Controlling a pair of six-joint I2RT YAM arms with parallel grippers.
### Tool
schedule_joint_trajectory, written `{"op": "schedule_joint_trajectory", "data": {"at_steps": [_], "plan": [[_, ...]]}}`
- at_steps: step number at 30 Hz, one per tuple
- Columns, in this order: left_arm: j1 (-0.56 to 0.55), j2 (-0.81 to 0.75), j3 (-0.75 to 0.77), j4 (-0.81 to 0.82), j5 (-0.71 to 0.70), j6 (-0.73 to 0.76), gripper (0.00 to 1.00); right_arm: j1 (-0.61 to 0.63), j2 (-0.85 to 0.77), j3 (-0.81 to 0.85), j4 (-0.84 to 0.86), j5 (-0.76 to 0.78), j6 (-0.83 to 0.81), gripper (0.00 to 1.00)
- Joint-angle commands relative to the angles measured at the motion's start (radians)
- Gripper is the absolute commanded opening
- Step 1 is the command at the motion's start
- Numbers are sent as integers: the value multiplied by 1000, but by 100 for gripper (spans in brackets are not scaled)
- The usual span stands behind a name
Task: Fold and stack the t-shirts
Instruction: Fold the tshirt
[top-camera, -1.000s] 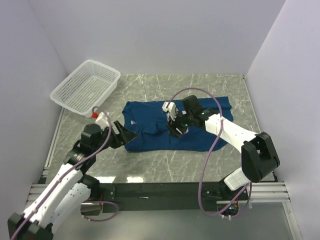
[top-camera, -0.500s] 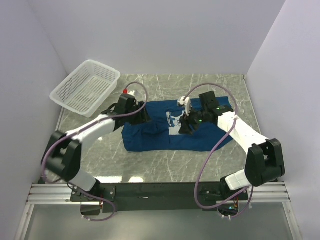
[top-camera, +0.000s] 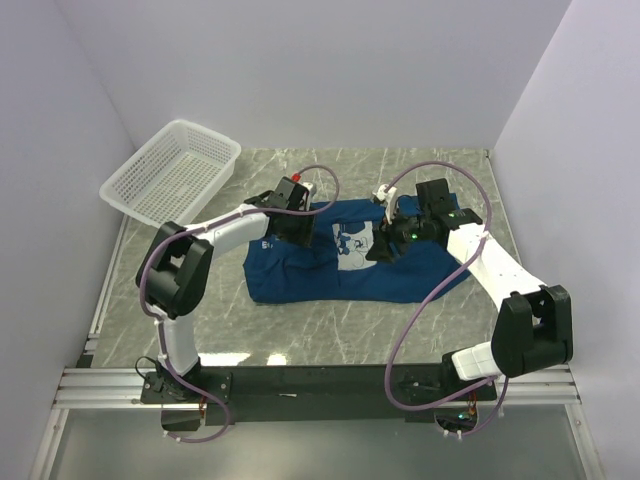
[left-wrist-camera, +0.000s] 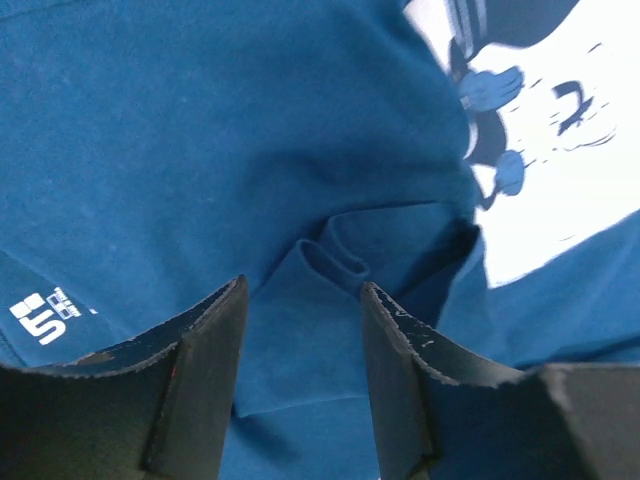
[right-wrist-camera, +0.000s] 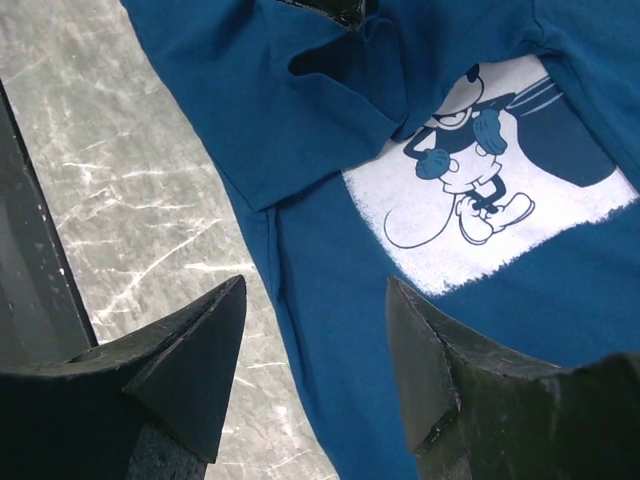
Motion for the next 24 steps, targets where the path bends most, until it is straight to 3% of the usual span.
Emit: {"op": "schedule_joint_trajectory", "data": {"at_steps": [1, 13, 16, 17, 18, 19, 24], "plan": [[4, 6, 46, -48, 13, 90, 55, -11, -21, -3, -4, -38, 3, 65], [78, 69, 49, -45, 194, 119, 48, -20, -18, -4, -7, -47, 5, 65], [87, 77, 46, -38, 240, 123, 37, -23, -16, -4, -7, -49, 3, 65], [88, 70, 38, -31, 248, 120, 30, -23, -18, -4, -9, -49, 3, 65], [88, 51, 32, -22, 246, 117, 14, -23, -18, -6, -7, -49, 3, 65], [87, 34, 25, 2, 255, 108, 9, -23, -18, -6, -9, -47, 2, 64], [87, -132, -64, 70, 300, 85, 1, -23, -10, -6, -13, -52, -3, 64]]}}
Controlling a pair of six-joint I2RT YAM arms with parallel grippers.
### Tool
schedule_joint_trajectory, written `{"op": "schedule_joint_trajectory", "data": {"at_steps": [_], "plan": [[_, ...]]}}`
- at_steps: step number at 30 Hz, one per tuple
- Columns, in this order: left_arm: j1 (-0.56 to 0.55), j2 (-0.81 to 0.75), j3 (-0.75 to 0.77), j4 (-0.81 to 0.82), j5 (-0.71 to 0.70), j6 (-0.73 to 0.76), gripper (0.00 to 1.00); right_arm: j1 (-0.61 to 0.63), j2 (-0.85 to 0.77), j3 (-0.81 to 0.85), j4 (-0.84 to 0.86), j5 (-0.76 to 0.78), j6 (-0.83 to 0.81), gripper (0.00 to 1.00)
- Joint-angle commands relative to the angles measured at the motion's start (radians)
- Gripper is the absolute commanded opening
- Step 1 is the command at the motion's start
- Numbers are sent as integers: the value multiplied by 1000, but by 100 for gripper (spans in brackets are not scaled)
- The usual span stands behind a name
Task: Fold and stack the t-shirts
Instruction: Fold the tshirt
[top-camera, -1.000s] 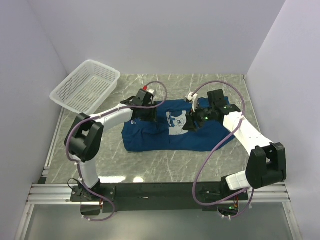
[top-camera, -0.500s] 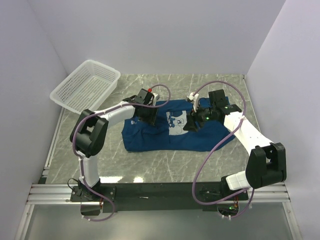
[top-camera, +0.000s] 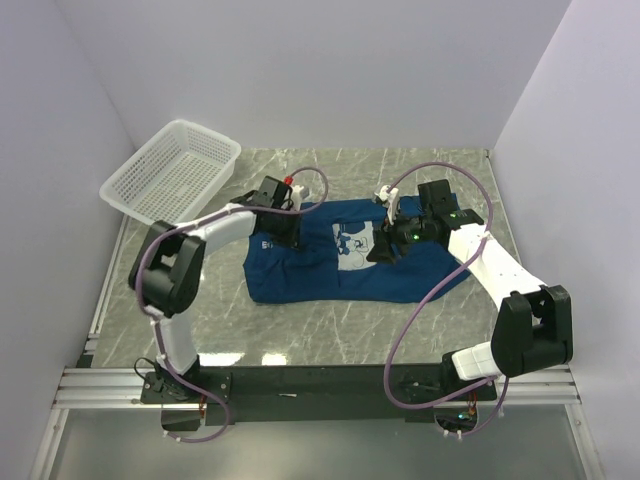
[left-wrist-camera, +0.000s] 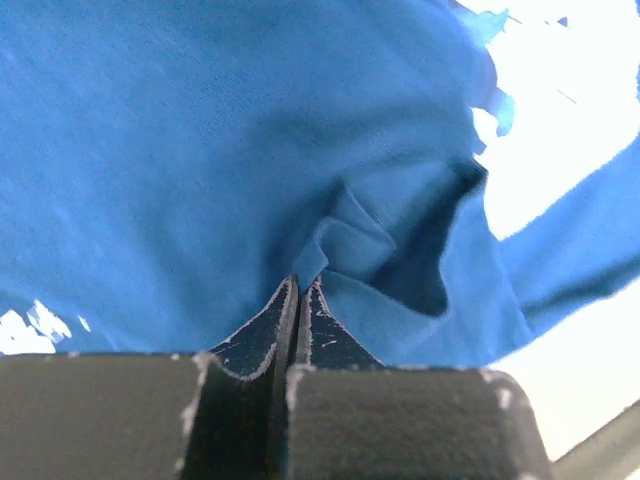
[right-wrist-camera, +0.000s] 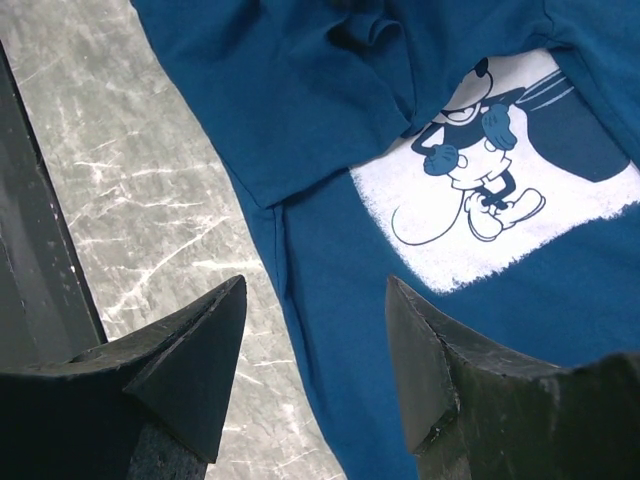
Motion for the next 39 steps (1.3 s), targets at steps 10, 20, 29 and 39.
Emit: {"op": "schedule_joint_trajectory", "data": {"at_steps": [10, 20, 29, 39], "plan": [[-18, -386, -315, 119, 337, -69, 21, -7, -1, 6, -22, -23, -23, 64], [-130, -519, -427, 58, 237, -99, 57, -6, 18, 12, -26, -14, -25, 64], [-134, -710, -431, 121, 58, 177, 60, -4, 34, 18, -29, -17, -23, 64], [-210, -392, -272, 50, 21, 656, 58, -4, 24, 18, -34, -7, -26, 64]]}}
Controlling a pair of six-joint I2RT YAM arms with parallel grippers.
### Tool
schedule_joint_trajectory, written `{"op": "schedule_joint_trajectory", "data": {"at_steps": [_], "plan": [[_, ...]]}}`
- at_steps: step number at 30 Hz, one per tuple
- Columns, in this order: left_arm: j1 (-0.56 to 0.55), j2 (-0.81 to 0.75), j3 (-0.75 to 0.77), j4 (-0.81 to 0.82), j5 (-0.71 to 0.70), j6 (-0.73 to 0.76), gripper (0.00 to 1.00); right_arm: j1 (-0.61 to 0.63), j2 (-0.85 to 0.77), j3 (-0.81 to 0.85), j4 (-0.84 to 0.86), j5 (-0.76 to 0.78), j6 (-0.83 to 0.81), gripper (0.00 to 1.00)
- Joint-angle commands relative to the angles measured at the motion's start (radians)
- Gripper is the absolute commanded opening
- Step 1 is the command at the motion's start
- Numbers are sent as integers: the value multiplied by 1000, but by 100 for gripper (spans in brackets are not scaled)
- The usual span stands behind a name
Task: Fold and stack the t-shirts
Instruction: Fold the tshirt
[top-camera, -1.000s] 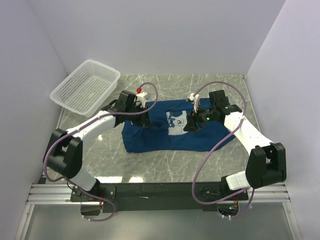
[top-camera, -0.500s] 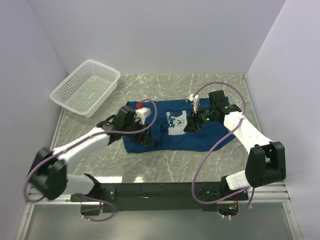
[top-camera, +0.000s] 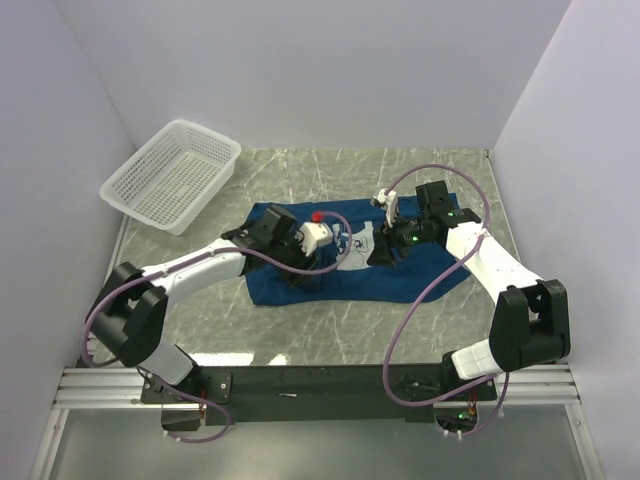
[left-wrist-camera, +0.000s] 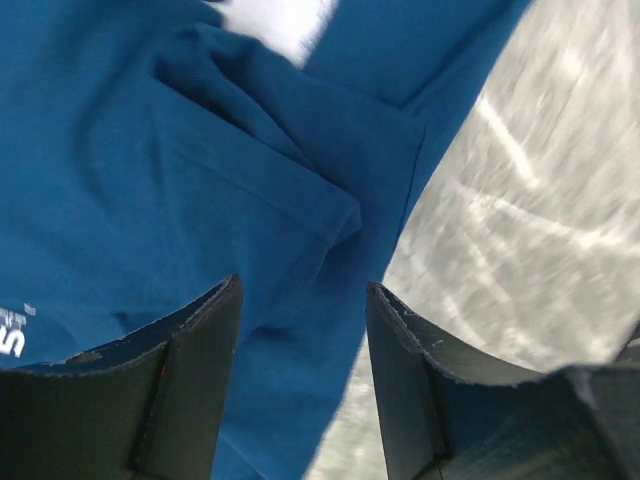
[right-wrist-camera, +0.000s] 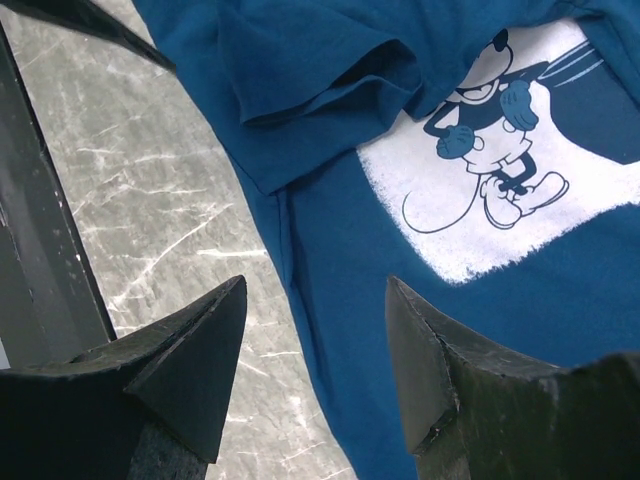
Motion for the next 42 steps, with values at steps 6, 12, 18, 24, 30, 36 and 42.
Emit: {"op": "schedule_joint_trajectory", "data": {"at_steps": [6, 12, 18, 24, 30, 36, 42], "plan": [[-66, 104, 75, 27, -33, 309, 56, -6, -8, 20, -7, -9, -20, 64], [-112, 176, 94, 13, -75, 364, 54, -6, -8, 23, -14, -10, -25, 64], [-124, 225, 114, 30, -136, 357, 43, -21, -22, 24, -19, -21, -28, 64], [-127, 220, 123, 57, -185, 329, 1, -30, -25, 24, -27, -26, -32, 64], [-127, 113, 95, 70, -159, 265, 1, -53, -60, 41, -124, 51, -133, 64], [-127, -34, 2, 99, -119, 142, 1, -280, -117, 57, -337, 230, -537, 67], [-127, -88, 8, 53, -112, 90, 1, -530, -26, 83, -569, 325, -909, 67]]}}
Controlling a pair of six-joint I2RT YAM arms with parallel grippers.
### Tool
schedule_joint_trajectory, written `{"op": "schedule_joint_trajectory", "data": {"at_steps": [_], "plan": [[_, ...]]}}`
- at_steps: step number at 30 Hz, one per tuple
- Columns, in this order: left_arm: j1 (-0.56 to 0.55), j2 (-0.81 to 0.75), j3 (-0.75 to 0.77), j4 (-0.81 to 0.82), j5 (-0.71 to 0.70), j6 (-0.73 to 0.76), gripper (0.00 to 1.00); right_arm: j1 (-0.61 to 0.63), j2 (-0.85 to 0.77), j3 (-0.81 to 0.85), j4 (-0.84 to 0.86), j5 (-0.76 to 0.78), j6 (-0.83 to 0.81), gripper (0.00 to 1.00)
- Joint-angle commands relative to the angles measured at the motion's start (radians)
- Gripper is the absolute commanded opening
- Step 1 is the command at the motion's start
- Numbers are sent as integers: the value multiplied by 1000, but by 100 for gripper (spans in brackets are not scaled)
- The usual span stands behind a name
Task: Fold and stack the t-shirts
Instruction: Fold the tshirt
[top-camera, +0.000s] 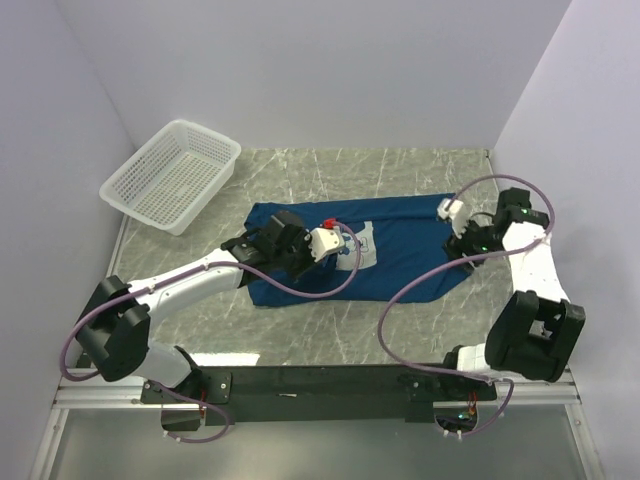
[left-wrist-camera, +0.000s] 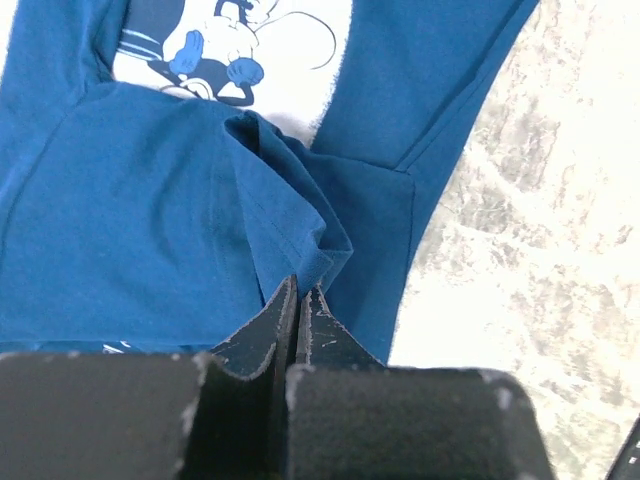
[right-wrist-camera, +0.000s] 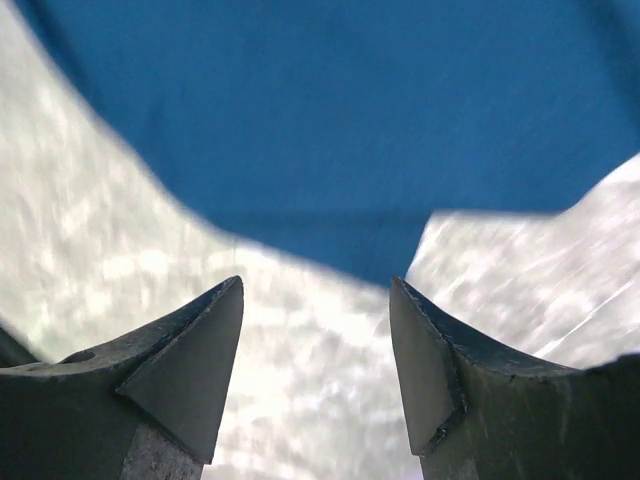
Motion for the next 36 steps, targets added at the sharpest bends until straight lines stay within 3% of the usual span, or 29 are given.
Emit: {"op": "schedule_joint_trajectory", "data": {"at_steps": [1, 10, 16, 27, 36], "plan": [[-5, -21, 23, -26, 22, -60, 1, -51, 43, 10, -195, 80, -283, 67], [-5, -63, 22, -42, 23, -71, 1, -52, 198, -52, 90, 248, 101, 62], [-5, -82, 17, -37, 31, -79, 1, -51, 337, 48, 262, 267, 374, 62], [-5, -74, 8, -34, 26, -87, 1, -42, 475, 75, 271, 327, 390, 61], [-5, -70, 9, -39, 28, -82, 1, -75, 362, -26, 168, 286, 292, 41]]}}
